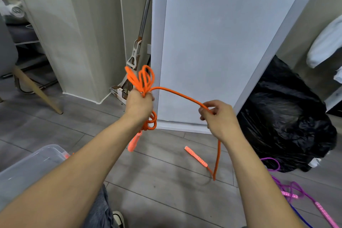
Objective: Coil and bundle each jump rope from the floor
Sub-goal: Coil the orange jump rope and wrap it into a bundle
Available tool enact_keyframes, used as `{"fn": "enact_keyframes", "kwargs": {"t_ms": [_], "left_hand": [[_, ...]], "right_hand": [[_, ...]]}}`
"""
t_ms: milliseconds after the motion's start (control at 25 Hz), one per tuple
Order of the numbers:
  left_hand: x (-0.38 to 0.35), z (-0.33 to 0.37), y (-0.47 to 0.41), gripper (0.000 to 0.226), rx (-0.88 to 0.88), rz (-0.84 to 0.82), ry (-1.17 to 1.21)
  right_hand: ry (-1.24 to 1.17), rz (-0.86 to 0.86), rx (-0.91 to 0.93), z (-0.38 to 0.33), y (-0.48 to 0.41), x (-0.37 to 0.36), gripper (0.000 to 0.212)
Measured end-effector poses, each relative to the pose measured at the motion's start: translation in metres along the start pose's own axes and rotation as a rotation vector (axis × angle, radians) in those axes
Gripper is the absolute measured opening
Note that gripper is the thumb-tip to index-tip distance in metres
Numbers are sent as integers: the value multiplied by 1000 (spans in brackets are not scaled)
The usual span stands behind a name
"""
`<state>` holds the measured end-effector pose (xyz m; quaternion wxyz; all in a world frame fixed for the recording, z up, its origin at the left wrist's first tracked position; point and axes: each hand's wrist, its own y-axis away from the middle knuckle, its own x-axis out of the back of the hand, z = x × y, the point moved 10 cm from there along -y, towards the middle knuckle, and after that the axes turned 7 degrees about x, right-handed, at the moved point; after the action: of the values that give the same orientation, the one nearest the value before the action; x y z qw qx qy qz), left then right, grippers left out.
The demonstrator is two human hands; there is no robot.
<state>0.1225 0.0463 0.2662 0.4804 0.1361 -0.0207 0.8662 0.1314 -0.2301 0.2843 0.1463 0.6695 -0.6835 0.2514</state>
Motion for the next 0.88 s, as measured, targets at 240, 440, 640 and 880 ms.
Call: {"fn": "enact_keyframes", "kwargs": {"t_ms": [240, 440, 640, 880], "left_hand": [[-6, -22, 2, 14, 277, -29, 486], [-42, -9, 29, 14, 264, -284, 495], [-55, -8, 40, 15, 252, -378, 425], [-61, -10, 44, 15, 242, -415, 383]], "right_hand": [[-236, 159, 86, -21, 4, 24, 4], [-117, 240, 101, -22, 9, 7, 10], [-73, 126, 139, -35, 12, -20, 25], [-146, 27, 140, -37, 15, -42, 9]]}}
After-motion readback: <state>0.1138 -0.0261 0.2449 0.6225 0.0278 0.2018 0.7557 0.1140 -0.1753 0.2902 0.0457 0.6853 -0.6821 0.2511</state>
